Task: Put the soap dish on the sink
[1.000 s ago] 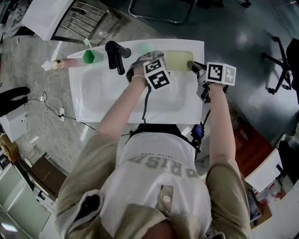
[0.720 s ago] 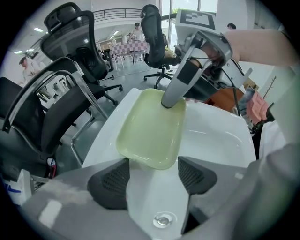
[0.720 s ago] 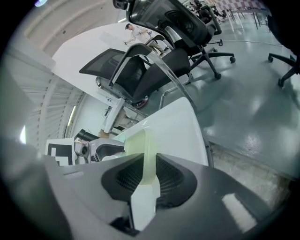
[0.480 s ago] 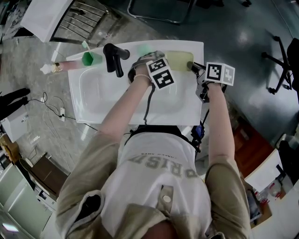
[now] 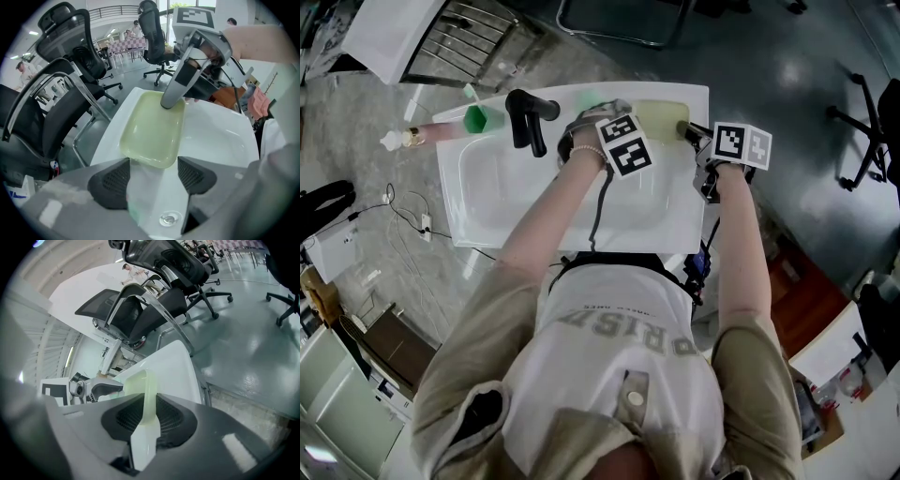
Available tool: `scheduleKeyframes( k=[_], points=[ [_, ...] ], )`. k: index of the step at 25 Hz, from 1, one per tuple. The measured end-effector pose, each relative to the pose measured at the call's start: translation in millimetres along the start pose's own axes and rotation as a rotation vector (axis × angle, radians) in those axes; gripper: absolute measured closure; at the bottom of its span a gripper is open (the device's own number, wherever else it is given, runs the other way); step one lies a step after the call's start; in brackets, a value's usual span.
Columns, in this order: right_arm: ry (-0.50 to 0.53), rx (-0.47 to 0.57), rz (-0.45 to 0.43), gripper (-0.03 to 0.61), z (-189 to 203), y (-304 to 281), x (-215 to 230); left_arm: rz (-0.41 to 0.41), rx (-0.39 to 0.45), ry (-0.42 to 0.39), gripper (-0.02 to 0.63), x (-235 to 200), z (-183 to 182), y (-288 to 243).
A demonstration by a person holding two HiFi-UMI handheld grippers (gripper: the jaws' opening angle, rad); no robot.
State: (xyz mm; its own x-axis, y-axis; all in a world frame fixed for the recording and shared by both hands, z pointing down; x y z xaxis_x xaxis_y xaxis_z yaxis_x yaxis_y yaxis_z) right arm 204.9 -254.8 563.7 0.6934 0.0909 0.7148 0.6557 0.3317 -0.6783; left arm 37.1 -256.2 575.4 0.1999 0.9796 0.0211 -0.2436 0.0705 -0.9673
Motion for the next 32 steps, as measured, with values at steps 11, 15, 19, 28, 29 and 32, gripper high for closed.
scheduleKeyframes(
  k=[11, 15, 19, 28, 29, 32],
  points=[
    [0.106, -0.009, 0.093, 0.495, -5, -4, -2, -0.015, -0.011, -0.02, 0.287, -5, -1, -2],
    [0.131, -0.009, 0.122, 0.494, -7, -4, -4, -0.022, -0.013, -0.024, 0.287, -6, -2, -2],
    [0.138, -0.01, 0.136, 0.492, -10, -4, -5, -0.028, -0.014, -0.03, 0.287, -9, -4, -2],
    [0.218, -0.039, 0.219, 0.485, -16, -7, -10, -0.034, -0.015, -0.031, 0.287, -11, -4, -3],
    [0.216, -0.041, 0.222, 0.485, -16, -8, -10, -0.035, -0.015, -0.032, 0.287, -11, -4, -4],
    [0.194, -0.047, 0.229, 0.485, -16, -9, -9, -0.035, -0.014, -0.034, 0.287, -12, -4, -5]
  ],
)
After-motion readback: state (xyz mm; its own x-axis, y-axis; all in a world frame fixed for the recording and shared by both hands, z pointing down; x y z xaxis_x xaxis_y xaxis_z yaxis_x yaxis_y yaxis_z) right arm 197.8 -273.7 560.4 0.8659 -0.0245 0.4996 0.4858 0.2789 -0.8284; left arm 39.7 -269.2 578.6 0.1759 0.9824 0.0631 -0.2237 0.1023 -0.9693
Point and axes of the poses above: the fingertips, and each gripper's own axes: y backward along the fingers, x to its right, z out of its underside, the point moved 8 cm from there along y, backward along the fingers, and after that the axes turned 5 degrees about -y, right-handed, at the moved point
